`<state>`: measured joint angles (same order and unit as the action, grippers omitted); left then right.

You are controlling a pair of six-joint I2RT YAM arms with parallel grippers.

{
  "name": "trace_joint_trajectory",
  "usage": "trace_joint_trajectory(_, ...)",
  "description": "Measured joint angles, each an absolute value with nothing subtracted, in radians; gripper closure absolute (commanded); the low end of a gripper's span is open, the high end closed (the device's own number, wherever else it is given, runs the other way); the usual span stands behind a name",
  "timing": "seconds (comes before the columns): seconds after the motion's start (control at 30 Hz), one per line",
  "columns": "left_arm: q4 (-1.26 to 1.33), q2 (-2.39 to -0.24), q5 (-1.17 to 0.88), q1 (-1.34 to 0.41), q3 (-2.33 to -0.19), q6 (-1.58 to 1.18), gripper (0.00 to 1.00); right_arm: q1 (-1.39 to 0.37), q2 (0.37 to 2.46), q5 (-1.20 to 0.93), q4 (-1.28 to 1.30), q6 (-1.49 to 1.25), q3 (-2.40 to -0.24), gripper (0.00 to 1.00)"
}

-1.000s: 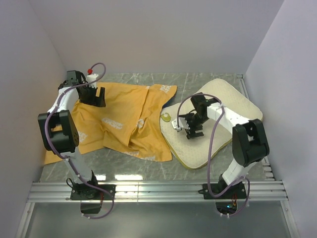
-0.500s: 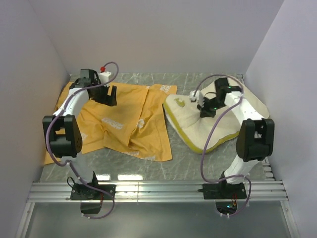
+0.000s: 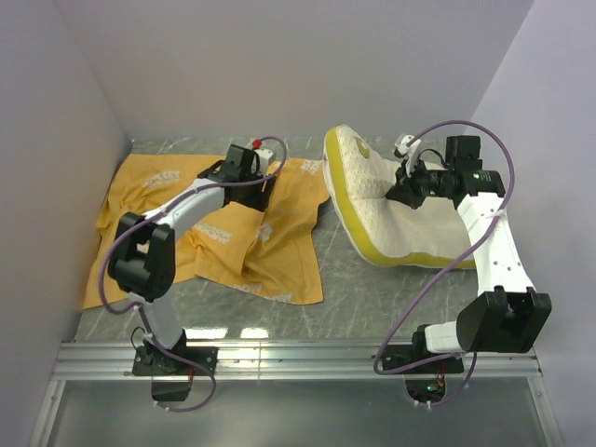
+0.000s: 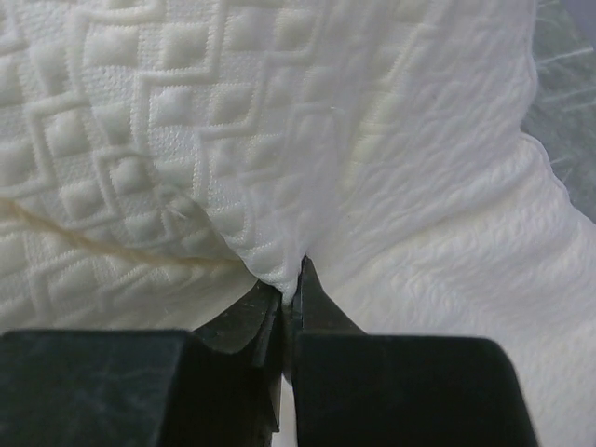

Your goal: Put the pillow into the pillowcase

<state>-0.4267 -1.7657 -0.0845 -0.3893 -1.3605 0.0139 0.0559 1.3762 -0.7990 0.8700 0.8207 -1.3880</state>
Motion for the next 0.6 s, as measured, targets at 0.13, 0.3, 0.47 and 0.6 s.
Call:
trace_joint_trajectory(0.13, -0.408, -1.885, 0.023, -0.412, -1.417, -0.033, 0.36, 0.055, 1.355, -0.815, 0.838, 0.739, -1.344, 1.00)
trace_joint_trajectory(0.3, -0.407, -2.027, 0.117, -0.425, -1.486, -0.054, 0.36, 0.055, 1.350, -0.815, 0.822, 0.698, -1.286, 1.00)
trace_joint_trajectory(0.47, -0.412, -2.062, 0.162, -0.441, -1.486, -0.058, 0.36, 0.055, 1.330, -0.818, 0.804, 0.685, -1.234, 1.00)
trace_joint_trajectory(0.6, -0.413, -2.056, 0.170, -0.445, -1.483, -0.056, 0.32, 0.055, 1.328, -0.818, 0.797, 0.685, -1.216, 1.00)
